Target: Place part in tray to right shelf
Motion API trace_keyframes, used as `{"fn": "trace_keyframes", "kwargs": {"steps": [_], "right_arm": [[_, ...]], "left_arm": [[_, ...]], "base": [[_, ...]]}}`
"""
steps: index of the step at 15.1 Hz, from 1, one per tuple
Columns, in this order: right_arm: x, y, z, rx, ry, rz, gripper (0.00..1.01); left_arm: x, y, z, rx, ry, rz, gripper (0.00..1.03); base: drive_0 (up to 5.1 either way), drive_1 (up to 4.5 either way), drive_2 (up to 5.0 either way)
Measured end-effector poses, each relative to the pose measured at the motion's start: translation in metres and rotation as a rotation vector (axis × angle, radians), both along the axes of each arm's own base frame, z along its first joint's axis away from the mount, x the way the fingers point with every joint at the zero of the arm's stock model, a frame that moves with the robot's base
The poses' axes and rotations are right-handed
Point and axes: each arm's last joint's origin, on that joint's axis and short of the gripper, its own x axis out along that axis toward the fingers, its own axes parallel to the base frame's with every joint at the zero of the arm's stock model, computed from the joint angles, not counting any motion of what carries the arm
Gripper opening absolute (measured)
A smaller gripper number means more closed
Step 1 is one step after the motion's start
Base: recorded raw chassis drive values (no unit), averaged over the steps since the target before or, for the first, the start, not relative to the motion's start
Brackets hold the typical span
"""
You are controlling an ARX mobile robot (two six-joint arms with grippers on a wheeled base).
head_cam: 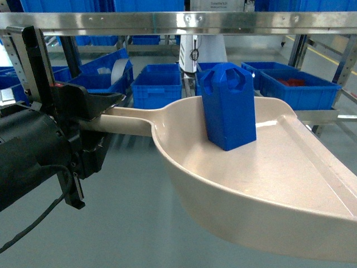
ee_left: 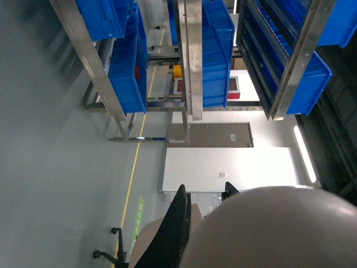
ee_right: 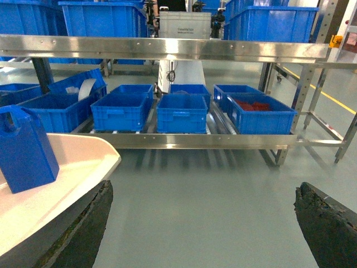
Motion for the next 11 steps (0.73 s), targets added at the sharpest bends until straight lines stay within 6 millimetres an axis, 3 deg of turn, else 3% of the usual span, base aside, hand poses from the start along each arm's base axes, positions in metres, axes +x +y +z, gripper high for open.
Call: {"fn": "trace_keyframes", "kwargs": {"steps": [11], "right_arm": [[0.0000, 0.0000, -0.0003, 0.000, 0.003, 0.000, 0.98]], "left_arm": [[0.0000, 0.0001, -0.0001, 0.000, 0.001, 0.000, 0.13]], "base": [[-1.0, -0.98, -1.0]]}}
